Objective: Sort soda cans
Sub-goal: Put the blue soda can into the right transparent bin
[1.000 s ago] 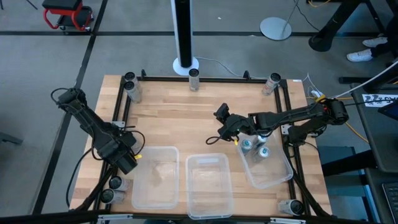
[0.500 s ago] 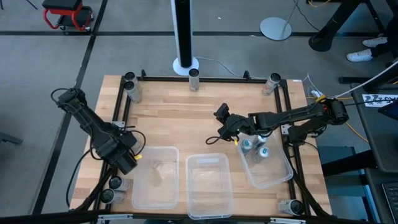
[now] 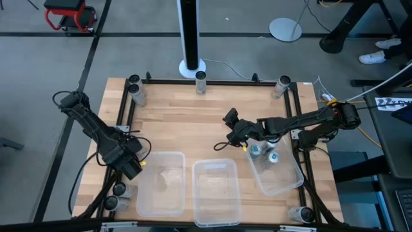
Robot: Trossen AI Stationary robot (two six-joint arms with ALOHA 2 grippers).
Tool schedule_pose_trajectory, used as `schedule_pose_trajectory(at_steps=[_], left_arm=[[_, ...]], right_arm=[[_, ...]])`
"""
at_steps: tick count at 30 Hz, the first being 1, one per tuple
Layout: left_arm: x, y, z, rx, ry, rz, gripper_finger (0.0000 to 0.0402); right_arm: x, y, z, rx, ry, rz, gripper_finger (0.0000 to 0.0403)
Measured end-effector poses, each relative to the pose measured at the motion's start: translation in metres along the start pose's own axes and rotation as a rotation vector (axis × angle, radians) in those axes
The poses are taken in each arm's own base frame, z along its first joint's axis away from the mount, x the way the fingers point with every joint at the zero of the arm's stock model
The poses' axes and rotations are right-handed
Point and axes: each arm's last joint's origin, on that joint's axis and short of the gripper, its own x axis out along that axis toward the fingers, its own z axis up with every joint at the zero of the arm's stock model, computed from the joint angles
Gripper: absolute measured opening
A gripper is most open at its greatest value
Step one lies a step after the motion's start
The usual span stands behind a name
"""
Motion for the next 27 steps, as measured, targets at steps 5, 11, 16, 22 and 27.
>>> schedule_pose_trajectory(at_steps=[5,11,16,22,27], left_arm=[[0.0053,0.0008,-0.001,-0.003,0.026,0.015,0.0288],[0.005,-0.0042,-0.0009,0.002,0.016,-0.055,0.0288],[0.005,-0.0047,-0.0026,0.007,0.004,-0.059,0.0288],[0.0046,-0.0063,-0.0022,0.018,-0.006,-0.08,0.0264],[0.0041,-0.0063,-0.0022,0.025,-0.007,-0.085,0.0235]], right_arm=[[0.0,-0.0001,0.0003,0.002,-0.008,0.001,0.0136],[0.0,-0.0008,0.0006,0.006,-0.011,-0.005,0.0136],[0.0,-0.0009,0.0006,0.006,-0.011,-0.005,0.0136],[0.0,-0.0008,0.0006,0.006,-0.011,-0.005,0.0136],[0.0,-0.0009,0.0006,0.006,-0.011,-0.005,0.0136]])
